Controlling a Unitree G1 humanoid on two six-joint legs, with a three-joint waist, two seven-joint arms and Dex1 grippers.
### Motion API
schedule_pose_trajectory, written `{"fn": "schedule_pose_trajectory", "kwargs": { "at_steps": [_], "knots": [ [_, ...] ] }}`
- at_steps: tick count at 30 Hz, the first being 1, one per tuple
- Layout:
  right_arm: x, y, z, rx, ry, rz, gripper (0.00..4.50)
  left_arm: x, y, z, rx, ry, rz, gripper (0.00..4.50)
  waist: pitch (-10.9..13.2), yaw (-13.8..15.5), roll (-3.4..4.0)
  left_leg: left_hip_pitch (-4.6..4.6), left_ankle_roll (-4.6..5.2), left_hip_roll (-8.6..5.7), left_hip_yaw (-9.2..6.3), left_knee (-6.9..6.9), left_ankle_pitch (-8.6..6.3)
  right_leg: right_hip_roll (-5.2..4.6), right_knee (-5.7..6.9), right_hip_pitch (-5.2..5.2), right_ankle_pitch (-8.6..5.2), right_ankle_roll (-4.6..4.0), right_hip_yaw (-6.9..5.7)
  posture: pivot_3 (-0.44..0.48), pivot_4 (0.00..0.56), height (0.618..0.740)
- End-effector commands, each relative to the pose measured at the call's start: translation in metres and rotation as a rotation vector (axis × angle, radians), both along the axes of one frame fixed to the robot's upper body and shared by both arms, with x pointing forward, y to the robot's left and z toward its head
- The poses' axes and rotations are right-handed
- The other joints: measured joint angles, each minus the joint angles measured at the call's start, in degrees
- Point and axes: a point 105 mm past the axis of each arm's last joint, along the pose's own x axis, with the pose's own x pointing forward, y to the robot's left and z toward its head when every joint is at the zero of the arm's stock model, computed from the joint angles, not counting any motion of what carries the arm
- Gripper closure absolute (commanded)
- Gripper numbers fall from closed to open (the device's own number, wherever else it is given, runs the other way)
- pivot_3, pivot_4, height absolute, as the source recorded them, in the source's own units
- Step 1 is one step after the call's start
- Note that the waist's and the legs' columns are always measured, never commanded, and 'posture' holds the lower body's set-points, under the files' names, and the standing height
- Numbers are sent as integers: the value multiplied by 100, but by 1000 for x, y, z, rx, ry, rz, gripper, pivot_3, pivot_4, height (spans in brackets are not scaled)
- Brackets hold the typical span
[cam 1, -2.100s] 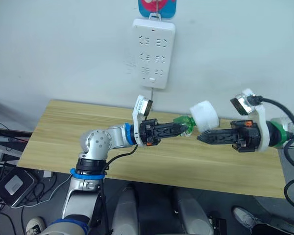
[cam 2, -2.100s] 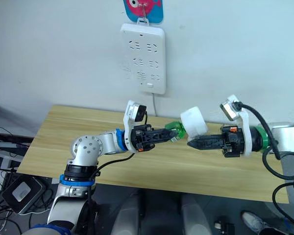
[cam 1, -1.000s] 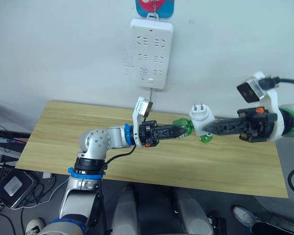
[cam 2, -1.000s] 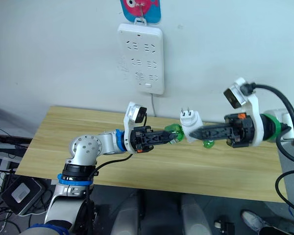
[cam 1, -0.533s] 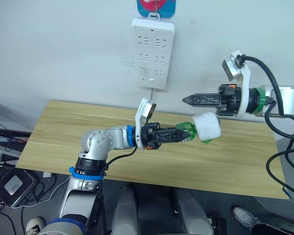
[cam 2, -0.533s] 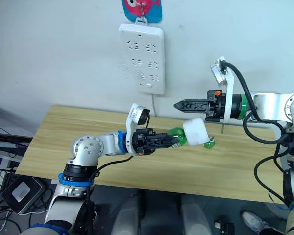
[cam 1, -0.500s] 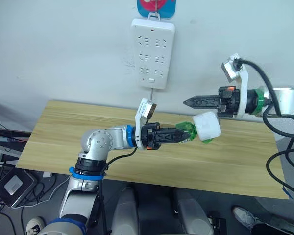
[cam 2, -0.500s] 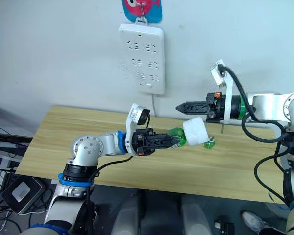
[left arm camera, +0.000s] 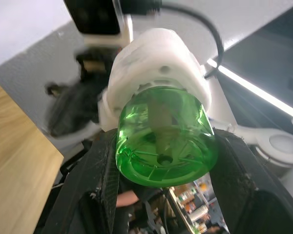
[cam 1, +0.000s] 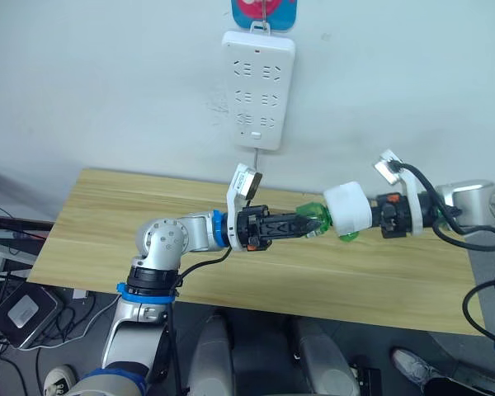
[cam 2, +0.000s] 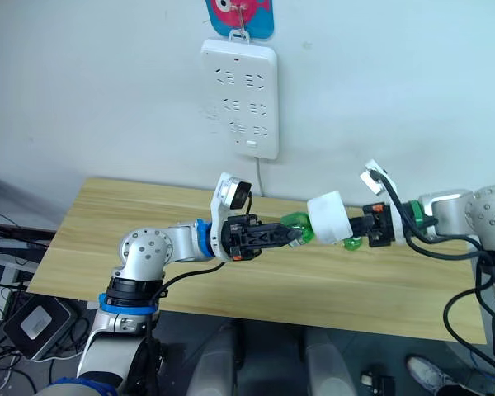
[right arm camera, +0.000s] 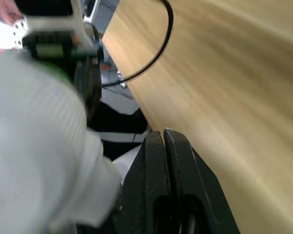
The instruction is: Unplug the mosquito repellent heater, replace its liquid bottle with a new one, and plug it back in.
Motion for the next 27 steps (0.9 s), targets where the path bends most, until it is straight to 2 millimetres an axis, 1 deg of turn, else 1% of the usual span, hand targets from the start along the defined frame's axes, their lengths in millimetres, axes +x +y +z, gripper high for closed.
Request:
{"fn": "schedule_pose_trajectory", "kwargs": {
  "at_steps": [1,4,8,11,19,27],
  "knots": [
    [-23,4,24,87,-5,96,4412,6,3,7,-27,-19,42,2261,0,-2,0,0,0,0,1,1,0,0,1,0,0,0,1,-89,314,740],
    [-35,7,34,132,5,145,4412,11,0,2,1,-16,72,2261,0,-28,0,4,0,0,2,3,0,1,7,2,0,0,3,-97,312,740],
    [-45,10,44,182,15,193,4412,12,-3,-4,26,-27,70,2261,0,-32,0,5,0,0,3,4,0,1,9,2,0,0,4,-109,313,740],
    [-46,12,51,232,25,198,4412,12,-4,-5,37,-38,67,2261,0,-35,0,5,0,-1,4,4,0,1,9,2,0,0,5,-109,313,740],
    [-54,16,62,293,53,203,4412,14,-4,-10,58,-44,76,2261,0,-39,0,4,1,-1,5,2,0,1,6,1,0,1,7,-115,315,740],
    [-53,18,63,301,55,197,4412,12,-3,-12,61,-44,75,2261,0,-38,0,4,0,-1,4,3,0,1,6,2,-1,2,6,-110,318,740]
  ]
}}
